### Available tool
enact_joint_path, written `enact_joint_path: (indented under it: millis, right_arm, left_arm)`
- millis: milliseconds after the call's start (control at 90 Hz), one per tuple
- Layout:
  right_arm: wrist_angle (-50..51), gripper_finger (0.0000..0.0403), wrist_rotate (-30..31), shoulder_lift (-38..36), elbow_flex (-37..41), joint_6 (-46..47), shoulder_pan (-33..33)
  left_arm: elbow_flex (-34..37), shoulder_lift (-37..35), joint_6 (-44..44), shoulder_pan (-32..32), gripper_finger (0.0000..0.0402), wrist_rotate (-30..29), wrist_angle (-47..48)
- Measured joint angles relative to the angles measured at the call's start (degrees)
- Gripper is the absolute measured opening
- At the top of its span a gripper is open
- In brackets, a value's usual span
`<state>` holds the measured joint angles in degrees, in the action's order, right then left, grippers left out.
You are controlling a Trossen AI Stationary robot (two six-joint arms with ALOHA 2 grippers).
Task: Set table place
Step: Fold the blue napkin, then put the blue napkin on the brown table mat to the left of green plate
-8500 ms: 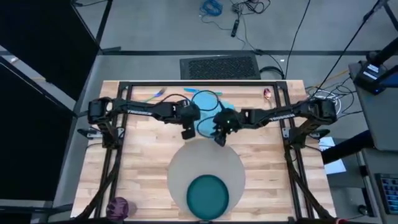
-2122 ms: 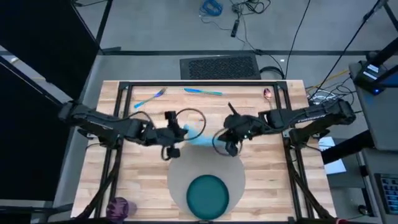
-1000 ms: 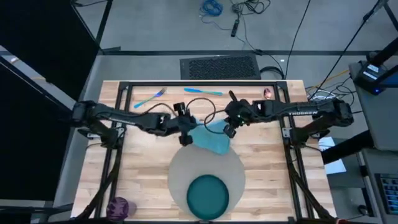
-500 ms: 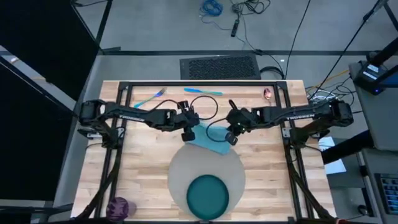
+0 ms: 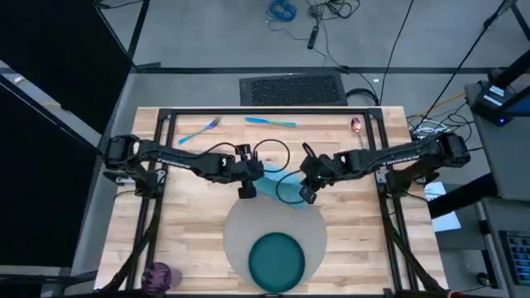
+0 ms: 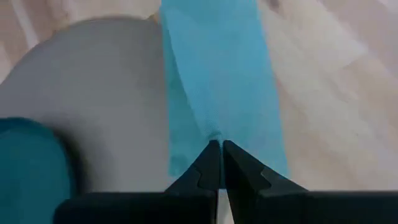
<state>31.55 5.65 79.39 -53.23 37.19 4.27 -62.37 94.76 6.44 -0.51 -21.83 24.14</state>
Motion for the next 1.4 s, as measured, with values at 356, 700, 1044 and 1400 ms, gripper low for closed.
enact_joint_path:
  millis: [356,700,1044,1400]
  right_arm:
    - [-5.5,0.0000,-4.1,7.6,0.0,1.7,3.1]
    - [-6.8,0.0000,-6.1,8.6,0.0,4.0,3.8]
    - [-6.9,0.0035,-7.3,8.6,0.0,4.4,3.8]
    - [-6.9,0.0184,-9.1,8.5,0.0,4.6,3.5]
  left_arm:
    - [3.2,1.2,-1.2,0.1,0.0000,2.3,-0.8]
    - [7.3,1.2,-3.2,0.4,0.0000,7.5,-5.2]
    - [7.4,1.1,-2.9,0.3,0.0000,13.0,-6.9]
    - [7.4,1.1,-3.2,0.5,0.0063,12.9,-3.9]
